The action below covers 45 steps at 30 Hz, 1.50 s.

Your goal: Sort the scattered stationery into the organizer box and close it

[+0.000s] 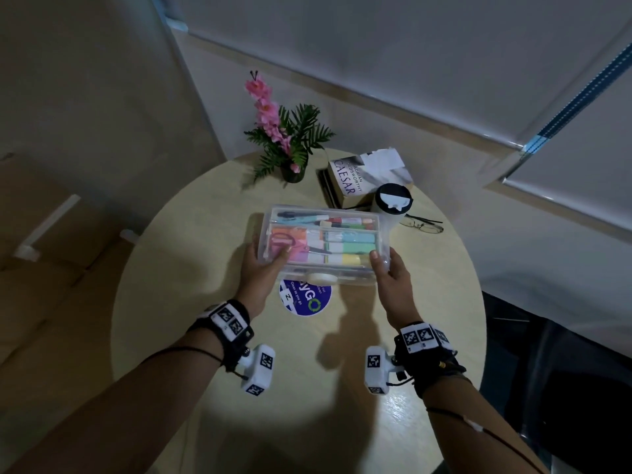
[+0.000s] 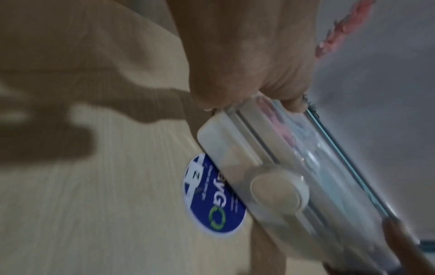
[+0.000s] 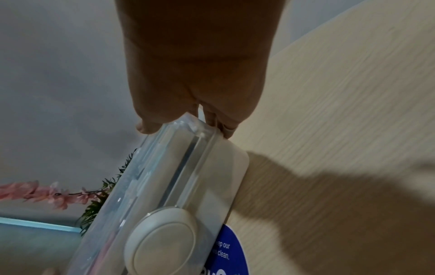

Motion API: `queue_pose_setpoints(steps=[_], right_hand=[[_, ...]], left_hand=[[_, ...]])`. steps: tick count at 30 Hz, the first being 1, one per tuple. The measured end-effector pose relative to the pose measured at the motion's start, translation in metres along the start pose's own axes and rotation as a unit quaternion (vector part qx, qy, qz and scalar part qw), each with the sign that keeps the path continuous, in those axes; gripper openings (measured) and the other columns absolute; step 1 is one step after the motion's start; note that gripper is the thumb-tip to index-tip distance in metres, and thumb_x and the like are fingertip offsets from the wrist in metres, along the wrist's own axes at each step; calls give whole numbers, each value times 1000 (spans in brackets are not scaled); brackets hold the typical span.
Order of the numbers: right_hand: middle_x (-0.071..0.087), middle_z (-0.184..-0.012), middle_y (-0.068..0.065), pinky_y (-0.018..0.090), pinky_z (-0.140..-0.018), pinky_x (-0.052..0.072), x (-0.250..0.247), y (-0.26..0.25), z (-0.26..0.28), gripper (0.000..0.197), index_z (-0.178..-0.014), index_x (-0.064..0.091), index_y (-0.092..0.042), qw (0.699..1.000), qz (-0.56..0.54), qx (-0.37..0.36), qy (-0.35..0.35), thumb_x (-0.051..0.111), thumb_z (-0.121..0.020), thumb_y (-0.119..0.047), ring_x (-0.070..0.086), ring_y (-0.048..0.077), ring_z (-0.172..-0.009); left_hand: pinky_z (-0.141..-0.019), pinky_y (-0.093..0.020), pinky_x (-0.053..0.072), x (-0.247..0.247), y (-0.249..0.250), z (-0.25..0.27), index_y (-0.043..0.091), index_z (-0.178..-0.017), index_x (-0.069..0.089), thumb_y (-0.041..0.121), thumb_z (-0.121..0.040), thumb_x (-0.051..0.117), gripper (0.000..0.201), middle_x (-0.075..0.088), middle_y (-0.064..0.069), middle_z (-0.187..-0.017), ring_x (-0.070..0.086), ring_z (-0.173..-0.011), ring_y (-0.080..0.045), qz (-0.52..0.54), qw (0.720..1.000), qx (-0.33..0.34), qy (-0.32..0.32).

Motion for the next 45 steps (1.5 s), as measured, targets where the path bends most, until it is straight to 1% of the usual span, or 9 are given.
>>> queue_pose_setpoints(steps=[5, 13, 19, 24, 26, 30, 36, 42, 45], right_hand=[[75, -125, -4, 48, -104, 57, 0, 3, -1, 33, -133, 67, -28, 1000, -10, 12, -6, 61, -104, -44, 70, 14, -117], [74, -128, -4, 46, -106, 56, -3, 9, -5, 38, -135, 66, -30, 999, -19, 27, -25, 63, -102, -49, 70, 13, -119], [74, -128, -3, 40, -102, 57, -4, 11, -7, 37, -133, 67, -28, 998, -34, 30, -31, 66, -101, -47, 70, 14, -118], [73, -128, -6, 31, -97, 56, -5, 12, -8, 38, -135, 65, -27, 998, -31, 40, -22, 65, -102, -46, 70, 10, -117], [73, -127, -7, 27, -93, 56, -5, 10, -7, 33, -132, 65, -30, 999, -24, 42, -23, 64, -103, -45, 70, 7, -114], [72, -128, -7, 26, -92, 56, -6, 10, -7, 37, -135, 63, -30, 998, -14, 47, -27, 64, -102, -47, 70, 7, -115], [72, -130, -6, 31, -97, 56, -7, 11, -11, 43, -137, 62, -29, 998, 1, 46, -30, 63, -101, -52, 69, 10, -118], [71, -130, -1, 40, -97, 57, -8, 6, -5, 44, -133, 63, -29, 997, 10, 69, -16, 67, -97, -55, 68, 19, -118], [72, -116, 3, 45, -91, 58, -12, 1, -3, 83, -137, 59, -15, 992, 20, 122, -5, 75, -76, -70, 69, 18, -101]], left_hand=[[-92, -39, 62, 6, -53, 13, 21, -138, 48, 66, -52, 98, 109, 66, -2, -132, 71, -113, -15, -39, 991, -66, 109], [-86, -33, 60, 59, -59, 37, 18, -101, 73, 40, -73, 94, 41, 77, 7, -93, 74, -85, -8, 52, 989, -136, -28], [-90, -35, 48, 77, -71, 30, 16, -96, 60, 52, -46, 103, 75, 58, -9, -98, 53, -95, -21, 103, 976, -191, -35], [-106, -33, 53, 79, -69, 44, 3, -108, 66, 26, -97, 74, 26, 65, -19, -112, 66, -109, -25, 199, 949, -234, -63], [-104, -35, 54, 80, -69, 48, -5, -109, 66, 34, -108, 55, 40, 70, -23, -116, 68, -111, -29, 240, 930, -271, -63], [-91, -34, 57, 84, -68, 52, -8, -123, 60, 46, -111, 41, 59, 71, -19, -107, 69, -97, -28, 271, 904, -327, -51], [-64, -27, 55, 78, -67, 45, -2, -127, 66, 53, -110, 35, 66, 77, -11, -99, 68, -75, -18, 167, 922, -343, -64], [-67, -30, 57, 64, -50, 45, 5, -110, 69, 61, -108, 34, 65, 77, -11, -94, 69, -75, -19, 65, 948, -305, -67], [-62, -25, 52, 48, -36, 39, 11, -100, 67, 58, -107, 41, 54, 74, -5, -83, 65, -65, -15, -18, 959, -270, -83]])
Point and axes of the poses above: each hand's wrist, its own z-axis away from the middle knuckle, its own x-axis out of the palm, y = z × x, the point moved 4 cm from there along -z, towards the middle knuckle
